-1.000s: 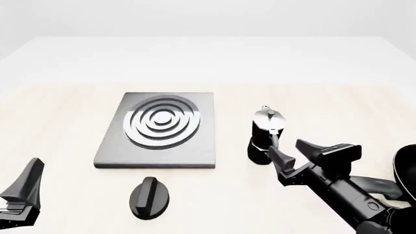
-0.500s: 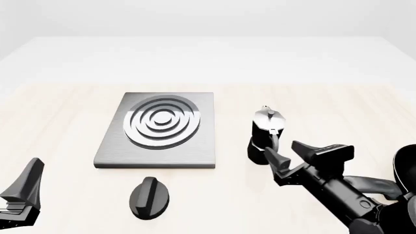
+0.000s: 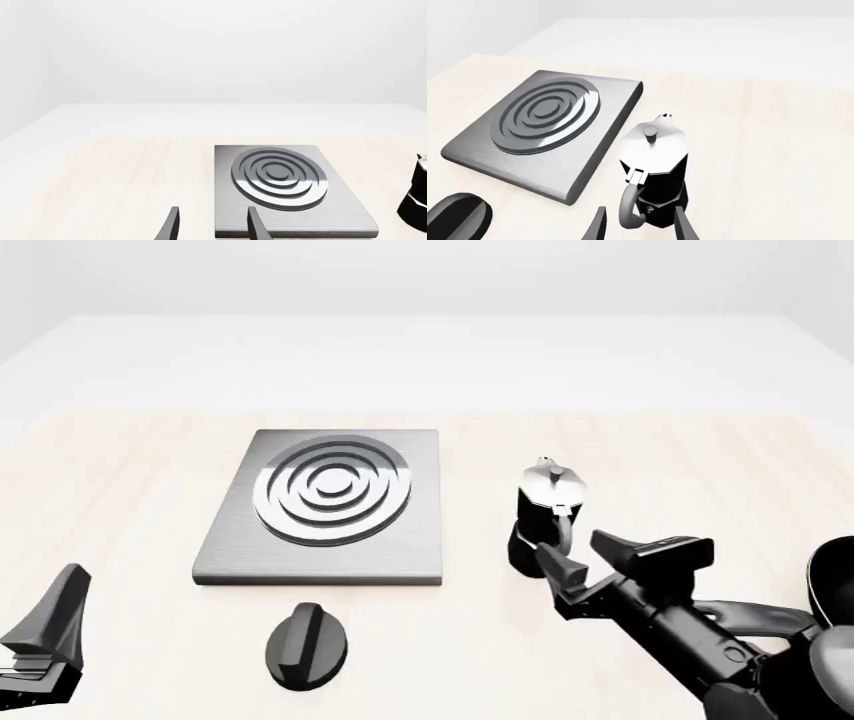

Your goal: Put the moka pot on the stove.

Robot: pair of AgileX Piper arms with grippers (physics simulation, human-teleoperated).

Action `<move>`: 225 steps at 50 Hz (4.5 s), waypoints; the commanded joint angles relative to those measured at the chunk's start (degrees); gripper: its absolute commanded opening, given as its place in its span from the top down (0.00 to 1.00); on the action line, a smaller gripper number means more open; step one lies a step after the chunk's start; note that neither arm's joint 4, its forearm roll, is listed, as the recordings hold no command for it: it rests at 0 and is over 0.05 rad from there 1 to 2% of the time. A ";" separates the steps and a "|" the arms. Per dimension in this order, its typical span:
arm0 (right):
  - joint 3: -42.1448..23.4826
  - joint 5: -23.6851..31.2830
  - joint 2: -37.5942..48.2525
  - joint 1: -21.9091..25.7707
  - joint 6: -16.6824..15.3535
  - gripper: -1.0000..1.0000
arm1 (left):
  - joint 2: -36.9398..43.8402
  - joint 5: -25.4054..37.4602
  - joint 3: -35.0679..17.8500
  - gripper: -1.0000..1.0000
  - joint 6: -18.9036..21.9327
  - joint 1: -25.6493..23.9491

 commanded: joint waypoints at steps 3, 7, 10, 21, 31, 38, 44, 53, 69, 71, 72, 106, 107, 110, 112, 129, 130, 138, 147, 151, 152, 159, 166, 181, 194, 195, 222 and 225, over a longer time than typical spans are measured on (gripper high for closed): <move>-0.54 -0.94 1.93 0.10 0.64 0.00 | 0.00 0.00 0.00 0.00 0.00 0.00; -0.60 -1.04 2.13 0.09 0.70 0.00 | 0.00 0.00 0.00 0.00 0.00 0.00; -0.51 -1.00 1.92 0.08 0.65 0.00 | 0.00 0.00 0.00 0.00 0.00 0.00; -0.15 -1.21 1.15 -0.17 0.73 1.00 | 0.00 0.00 0.00 0.00 0.00 0.00; 0.14 -1.19 0.44 0.05 0.47 1.00 | 0.00 0.00 0.00 0.00 0.00 0.00; 0.51 -0.45 -1.47 0.26 0.01 1.00 | 0.00 0.00 0.00 0.00 0.00 0.00; 1.25 0.85 -4.53 0.57 -0.49 1.00 | 0.00 0.00 0.00 0.00 0.00 0.00; 2.01 3.74 -9.57 0.58 -1.23 1.00 | 0.00 0.00 0.00 0.00 0.00 0.00; 2.04 9.82 -18.07 0.67 -1.61 1.00 | 0.00 0.00 0.00 0.00 0.00 0.00; 1.62 12.00 -20.41 0.84 -1.75 1.00 | 0.00 0.00 0.00 0.00 0.00 0.00; 1.50 12.88 -21.40 0.81 -1.93 1.00 | 0.00 0.00 0.00 0.00 0.00 0.00; -7.35 28.68 -32.32 1.25 -3.78 1.00 | 0.00 0.00 0.00 0.00 0.00 0.00; -7.64 28.84 -32.29 1.28 -3.81 1.00 | 0.00 0.00 0.00 0.00 0.00 0.00; -8.73 29.40 -32.05 1.61 -3.90 1.00 | 0.00 0.00 0.00 0.00 0.00 0.00; -9.51 29.88 -31.96 1.96 -3.98 1.00 | 0.00 0.00 0.00 0.00 0.00 0.00; -15.40 31.27 -28.33 3.81 -4.14 1.00 | 0.00 0.00 0.00 0.00 0.00 0.00; -15.84 31.33 -27.96 3.91 -4.09 1.00 | 0.00 0.00 0.00 0.00 0.00 0.00; -18.64 30.94 -24.72 4.84 -3.60 1.00 | 0.00 0.00 0.00 0.00 0.00 0.00; -22.19 31.21 -21.46 6.23 -3.40 1.00 | 0.00 0.00 0.00 0.00 0.00 0.00; -24.26 31.69 -20.16 6.85 -3.39 1.00 | 0.00 0.00 0.00 0.00 0.00 0.00; -24.27 31.69 -20.15 6.85 -3.39 1.00 | 0.00 0.00 0.00 0.00 0.00 0.00; -26.97 31.74 -17.86 7.70 -3.39 1.00 | 0.00 0.00 0.00 0.00 0.00 0.00; -28.85 31.06 -15.28 8.19 -3.26 1.00 | 0.00 0.00 0.00 0.00 0.00 0.00; -33.95 31.84 -10.15 9.23 -4.37 1.00 | 0.00 0.00 0.00 0.00 0.00 0.00; -37.84 32.65 -5.94 10.11 -5.04 1.00 | 0.00 0.00 0.00 0.00 0.00 0.00; -38.06 32.68 -5.73 10.15 -5.04 1.00 | 0.00 0.00 0.00 0.00 0.00 0.00; -44.80 32.34 2.19 12.03 -3.79 1.00 | 0.00 0.00 0.00 0.00 0.00 0.00; -46.00 32.47 3.22 12.25 -3.67 1.00 | 0.00 0.00 0.00 0.00 0.00 0.00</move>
